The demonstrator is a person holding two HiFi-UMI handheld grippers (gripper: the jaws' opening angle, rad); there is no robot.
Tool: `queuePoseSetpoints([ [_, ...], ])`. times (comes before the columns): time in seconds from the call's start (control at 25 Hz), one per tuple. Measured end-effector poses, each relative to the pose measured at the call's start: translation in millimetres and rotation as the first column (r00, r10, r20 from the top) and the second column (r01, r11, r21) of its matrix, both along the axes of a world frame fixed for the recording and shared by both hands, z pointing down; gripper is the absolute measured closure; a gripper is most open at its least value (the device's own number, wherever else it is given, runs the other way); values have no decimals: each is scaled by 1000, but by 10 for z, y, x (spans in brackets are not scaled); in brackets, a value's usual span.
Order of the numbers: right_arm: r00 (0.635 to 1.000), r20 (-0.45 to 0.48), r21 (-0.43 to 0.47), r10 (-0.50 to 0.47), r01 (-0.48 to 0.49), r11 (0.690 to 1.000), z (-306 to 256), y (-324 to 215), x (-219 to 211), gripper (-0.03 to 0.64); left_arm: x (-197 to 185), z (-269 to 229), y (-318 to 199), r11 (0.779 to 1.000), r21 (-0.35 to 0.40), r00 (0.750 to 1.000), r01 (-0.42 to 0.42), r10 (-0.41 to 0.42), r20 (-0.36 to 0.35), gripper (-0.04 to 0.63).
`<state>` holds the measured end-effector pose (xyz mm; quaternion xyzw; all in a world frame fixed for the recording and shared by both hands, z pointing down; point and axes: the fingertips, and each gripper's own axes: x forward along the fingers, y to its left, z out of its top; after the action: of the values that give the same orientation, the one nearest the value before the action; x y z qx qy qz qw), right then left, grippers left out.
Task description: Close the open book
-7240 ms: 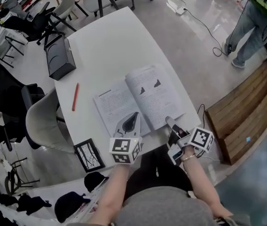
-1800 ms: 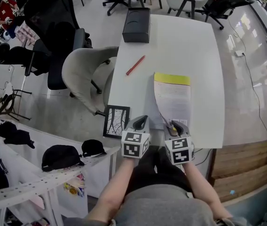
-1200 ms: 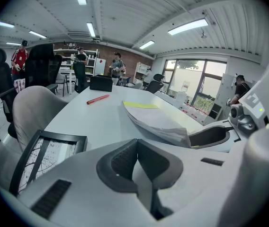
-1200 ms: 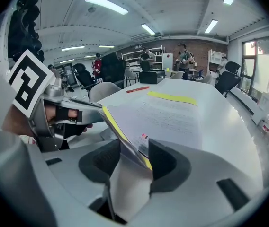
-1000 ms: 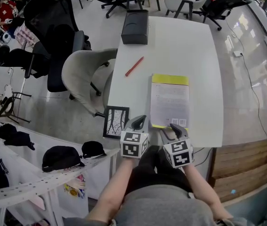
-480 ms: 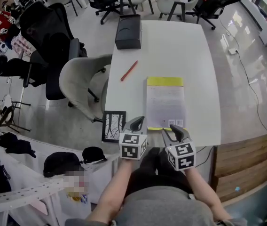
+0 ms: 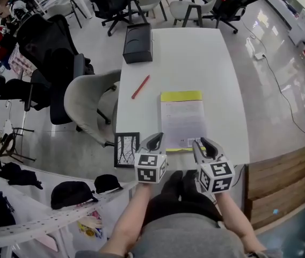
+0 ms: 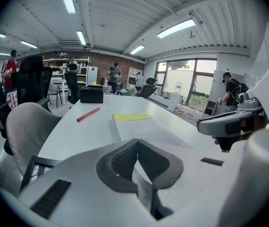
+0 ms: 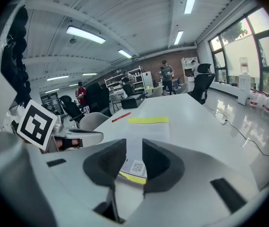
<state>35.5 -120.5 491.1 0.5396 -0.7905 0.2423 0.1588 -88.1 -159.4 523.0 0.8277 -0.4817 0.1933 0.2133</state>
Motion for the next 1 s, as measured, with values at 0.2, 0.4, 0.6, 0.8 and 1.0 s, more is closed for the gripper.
queuePoseSetpoints([
  [0.2,999,6,47,50,-51,998,-163,-55,188,522,76,-24,-25,1000,9,1000,-17,17,5,589],
  [0.4,994,13,84,108,-109,991,-262,-60,339,552,120,-65,-51,999,24,999,-34,34,-1,589],
  [0.6,989,10,101,147,-147,984,-315,-70,482,586,182,-121,-105,998,37,999,-45,45,-1,589],
  [0.8,984,8,123,178,-177,976,-380,-73,578,612,213,-171,-110,998,45,999,-45,45,-7,589],
  [1.0,982,17,143,187,-187,972,-410,-80,634,614,214,-197,-108,998,50,999,-39,39,-9,589],
])
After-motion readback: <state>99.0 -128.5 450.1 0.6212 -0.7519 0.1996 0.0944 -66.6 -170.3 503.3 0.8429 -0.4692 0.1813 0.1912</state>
